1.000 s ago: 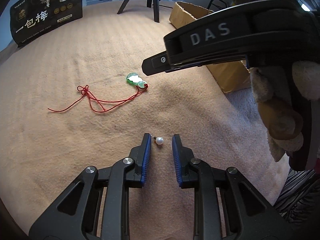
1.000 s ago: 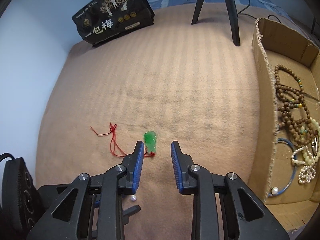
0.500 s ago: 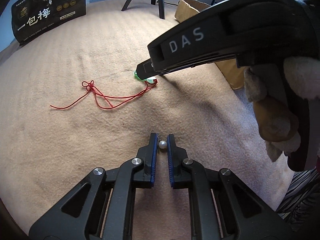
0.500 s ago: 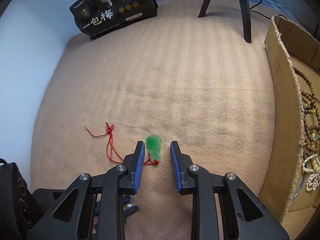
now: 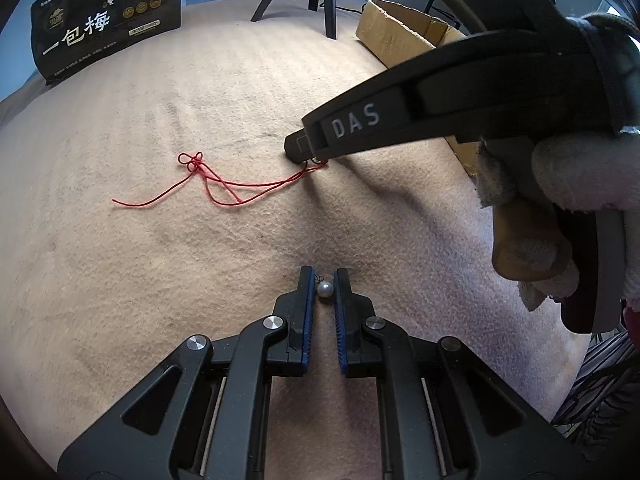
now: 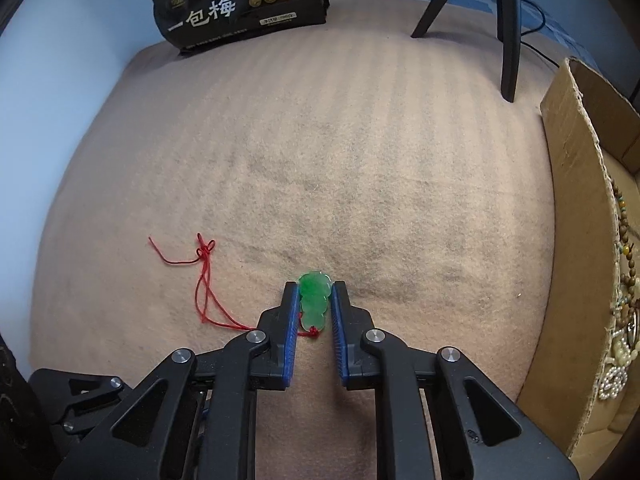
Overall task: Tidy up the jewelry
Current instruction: 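Close the left tool on the pearl while the right tool grasps the green jade pendant, then carry the pearl and jade pendant into the box and open both tools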
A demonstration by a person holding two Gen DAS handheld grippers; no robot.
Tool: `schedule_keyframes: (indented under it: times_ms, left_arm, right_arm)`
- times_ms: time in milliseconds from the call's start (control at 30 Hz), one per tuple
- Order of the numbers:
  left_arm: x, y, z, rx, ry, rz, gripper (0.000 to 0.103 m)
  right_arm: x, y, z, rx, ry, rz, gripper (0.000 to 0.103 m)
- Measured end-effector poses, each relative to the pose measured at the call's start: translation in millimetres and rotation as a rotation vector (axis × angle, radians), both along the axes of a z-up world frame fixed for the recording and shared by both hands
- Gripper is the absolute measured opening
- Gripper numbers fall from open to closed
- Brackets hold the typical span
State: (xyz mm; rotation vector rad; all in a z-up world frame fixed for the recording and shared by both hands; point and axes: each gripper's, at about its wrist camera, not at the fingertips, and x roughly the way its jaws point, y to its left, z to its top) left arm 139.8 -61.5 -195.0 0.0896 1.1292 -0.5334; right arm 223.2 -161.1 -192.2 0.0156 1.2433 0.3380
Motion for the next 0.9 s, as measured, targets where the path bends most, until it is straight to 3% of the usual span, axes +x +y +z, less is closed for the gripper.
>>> schedule_keyframes:
  times_ms: [500,900]
  left_arm:
    - [-6.6,22.3,18.2,-0.012,-0.027,0.056,0.008]
    - [-2.1,5.3,53.7,-0.065,-0.106,0.050,0.008]
  right_arm:
    - [-17.7,-10.7,50.7,0.046,-0.131,-0.009,0.014]
    - [-33.4,-42.2,105.6,0.080,-0.257,-0.052,0.014]
